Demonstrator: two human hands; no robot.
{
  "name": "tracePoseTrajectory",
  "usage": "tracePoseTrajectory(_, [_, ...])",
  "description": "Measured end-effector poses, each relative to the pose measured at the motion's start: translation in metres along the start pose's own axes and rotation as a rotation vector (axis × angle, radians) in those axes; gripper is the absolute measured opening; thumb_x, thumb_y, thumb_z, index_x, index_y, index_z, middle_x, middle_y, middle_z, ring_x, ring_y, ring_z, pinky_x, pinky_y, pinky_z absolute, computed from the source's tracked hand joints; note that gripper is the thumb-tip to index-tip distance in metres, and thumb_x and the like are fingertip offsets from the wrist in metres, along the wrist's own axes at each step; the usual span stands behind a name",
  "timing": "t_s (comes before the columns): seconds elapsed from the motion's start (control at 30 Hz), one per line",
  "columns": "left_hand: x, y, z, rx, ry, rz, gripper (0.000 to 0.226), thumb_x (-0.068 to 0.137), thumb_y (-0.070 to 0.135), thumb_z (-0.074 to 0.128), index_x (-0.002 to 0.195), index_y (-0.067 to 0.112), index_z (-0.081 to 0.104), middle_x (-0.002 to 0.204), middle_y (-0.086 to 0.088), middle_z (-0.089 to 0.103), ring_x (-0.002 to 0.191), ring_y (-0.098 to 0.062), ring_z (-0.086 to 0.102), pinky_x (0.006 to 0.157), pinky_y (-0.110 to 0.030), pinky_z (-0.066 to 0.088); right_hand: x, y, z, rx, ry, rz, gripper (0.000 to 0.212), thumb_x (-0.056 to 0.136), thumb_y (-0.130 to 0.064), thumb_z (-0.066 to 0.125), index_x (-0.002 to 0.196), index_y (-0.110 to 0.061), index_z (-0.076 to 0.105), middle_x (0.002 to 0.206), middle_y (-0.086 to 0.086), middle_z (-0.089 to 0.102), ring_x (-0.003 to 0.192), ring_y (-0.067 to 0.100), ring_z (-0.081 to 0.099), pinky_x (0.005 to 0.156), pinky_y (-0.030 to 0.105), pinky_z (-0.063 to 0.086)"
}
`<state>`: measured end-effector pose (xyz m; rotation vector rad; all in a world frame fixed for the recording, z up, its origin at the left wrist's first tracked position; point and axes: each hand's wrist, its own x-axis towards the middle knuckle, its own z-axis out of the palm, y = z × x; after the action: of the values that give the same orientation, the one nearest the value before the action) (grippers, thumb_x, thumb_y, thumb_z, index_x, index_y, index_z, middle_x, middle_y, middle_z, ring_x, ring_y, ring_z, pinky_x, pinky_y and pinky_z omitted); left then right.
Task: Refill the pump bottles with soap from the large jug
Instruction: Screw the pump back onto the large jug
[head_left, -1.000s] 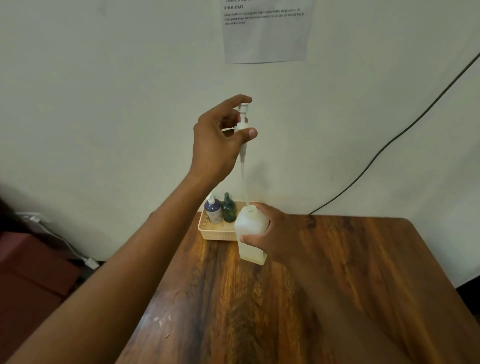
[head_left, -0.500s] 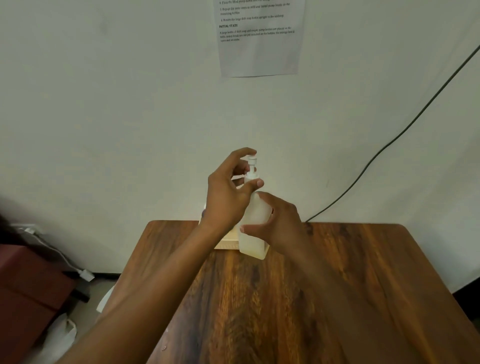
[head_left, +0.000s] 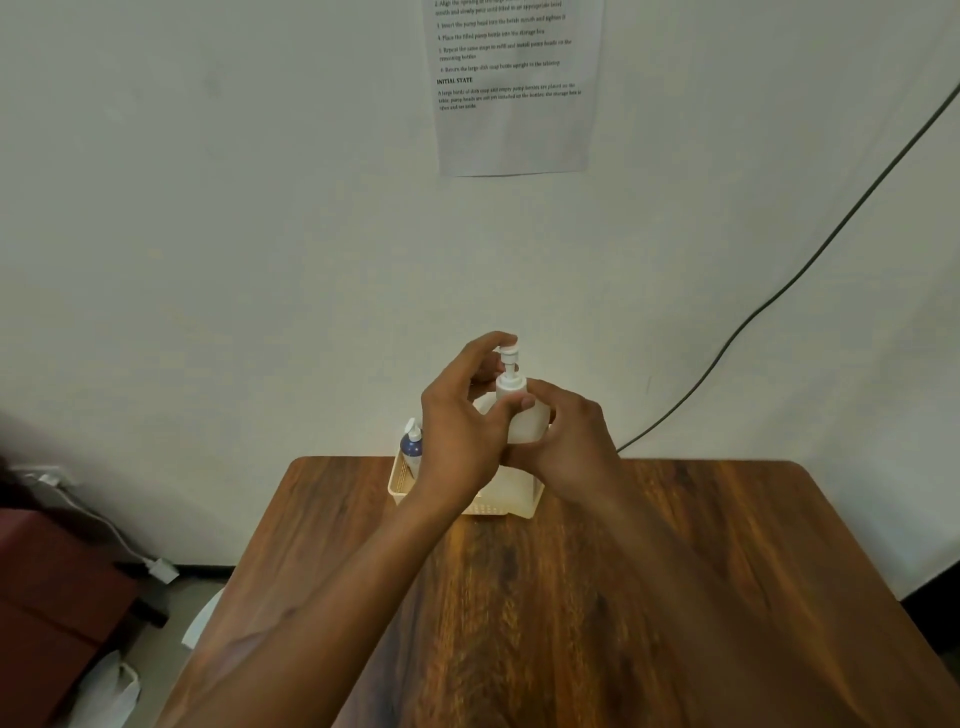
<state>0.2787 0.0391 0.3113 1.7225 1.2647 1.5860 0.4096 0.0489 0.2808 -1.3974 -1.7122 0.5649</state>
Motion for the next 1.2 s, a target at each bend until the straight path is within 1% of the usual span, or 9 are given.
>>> tracePoseTrajectory(0.17, [0.006, 0.004, -0.004, -0.008, -0.067, 0.009, 0.059, 0.083, 0.000, 0.082, 0.133, 0.027, 0.064, 0.111, 0.014, 0.069, 0.106, -0.004, 0.068, 0.097, -0.024, 0.058, 0.003, -0.003, -0.005, -0.025, 0.007, 0.001, 0.077, 0.066, -0.048, 0.088, 0.135, -0.033, 0.057, 0.127, -0.010, 0.067, 0.106, 0.012, 0.064, 0.090, 0.035, 0.057])
tracePoseTrajectory(0.27, [0.013, 0.008, -0.005, 0.004, -0.086, 0.033, 0.068, 0.081, 0.014, 0.088, 0.139, 0.029, 0.058, 0.116, 0.021, 0.065, 0.110, -0.001, 0.066, 0.097, -0.014, 0.054, 0.007, -0.007, -0.010, -0.033, 0.038, -0.006, 0.073, 0.066, -0.050, 0.087, 0.130, -0.034, 0.058, 0.126, -0.011, 0.067, 0.102, 0.009, 0.063, 0.086, 0.028, 0.055])
tracePoseTrajectory(0.33, [0.020, 0.013, -0.005, 0.044, -0.051, 0.036, 0.074, 0.076, 0.025, 0.092, 0.140, 0.029, 0.056, 0.109, 0.017, 0.065, 0.103, -0.004, 0.066, 0.089, -0.011, 0.054, 0.009, -0.010, -0.012, -0.055, 0.047, -0.013, 0.067, 0.064, -0.050, 0.088, 0.124, -0.038, 0.060, 0.122, -0.014, 0.068, 0.097, 0.004, 0.059, 0.084, 0.022, 0.052])
tracePoseTrajectory(0.5, [0.037, 0.025, -0.007, 0.069, -0.056, 0.042, 0.068, 0.072, 0.024, 0.095, 0.131, 0.028, 0.061, 0.092, 0.003, 0.070, 0.082, -0.009, 0.065, 0.076, -0.017, 0.058, 0.012, -0.015, -0.016, -0.085, 0.067, -0.013, 0.073, 0.059, -0.058, 0.087, 0.123, -0.039, 0.060, 0.120, -0.017, 0.067, 0.091, -0.001, 0.053, 0.077, 0.012, 0.042])
tracePoseTrajectory(0.67, [0.051, 0.032, -0.021, -0.116, -0.278, -0.044, 0.073, 0.075, 0.000, 0.089, 0.137, 0.023, 0.059, 0.089, -0.002, 0.080, 0.095, -0.015, 0.079, 0.094, -0.034, 0.062, 0.012, -0.015, -0.032, -0.056, 0.017, -0.019, 0.091, 0.052, -0.073, 0.076, 0.132, -0.035, 0.057, 0.125, -0.013, 0.064, 0.097, 0.007, 0.059, 0.083, 0.028, 0.056])
tracePoseTrajectory(0.83, [0.061, 0.041, -0.030, -0.193, -0.521, -0.063, 0.074, 0.091, -0.006, 0.072, 0.153, 0.023, 0.044, 0.114, -0.004, 0.080, 0.112, -0.019, 0.075, 0.108, -0.036, 0.053, 0.013, -0.019, -0.041, -0.048, 0.006, -0.008, 0.085, 0.058, -0.063, 0.084, 0.133, -0.034, 0.056, 0.118, -0.016, 0.061, 0.099, 0.011, 0.061, 0.081, 0.028, 0.057])
tracePoseTrajectory(0.93, [0.063, 0.048, -0.026, -0.059, -0.429, -0.024, 0.074, 0.090, 0.010, 0.079, 0.152, 0.029, 0.045, 0.120, 0.004, 0.076, 0.114, -0.008, 0.069, 0.102, -0.028, 0.054, 0.016, -0.026, -0.045, -0.023, 0.029, -0.015, 0.081, 0.061, -0.060, 0.085, 0.132, -0.035, 0.056, 0.117, -0.019, 0.059, 0.097, 0.008, 0.060, 0.080, 0.025, 0.056])
tracePoseTrajectory(1.07, [0.058, 0.052, -0.015, 0.066, -0.206, 0.071, 0.077, 0.072, 0.025, 0.095, 0.140, 0.023, 0.059, 0.090, 0.012, 0.065, 0.083, -0.005, 0.064, 0.078, -0.016, 0.052, 0.016, -0.033, -0.048, -0.023, 0.059, -0.058, 0.073, 0.060, -0.056, 0.087, 0.125, -0.038, 0.058, 0.111, -0.026, 0.054, 0.087, 0.000, 0.056, 0.073, 0.014, 0.047])
tracePoseTrajectory(1.2, [0.064, 0.055, -0.024, 0.019, -0.293, 0.039, 0.083, 0.075, 0.015, 0.093, 0.146, 0.025, 0.054, 0.091, 0.007, 0.078, 0.085, -0.003, 0.073, 0.084, -0.016, 0.055, 0.014, -0.034, -0.054, -0.005, 0.009, -0.059, 0.082, 0.055, -0.067, 0.080, 0.128, -0.037, 0.057, 0.111, -0.025, 0.057, 0.095, 0.008, 0.062, 0.078, 0.023, 0.055])
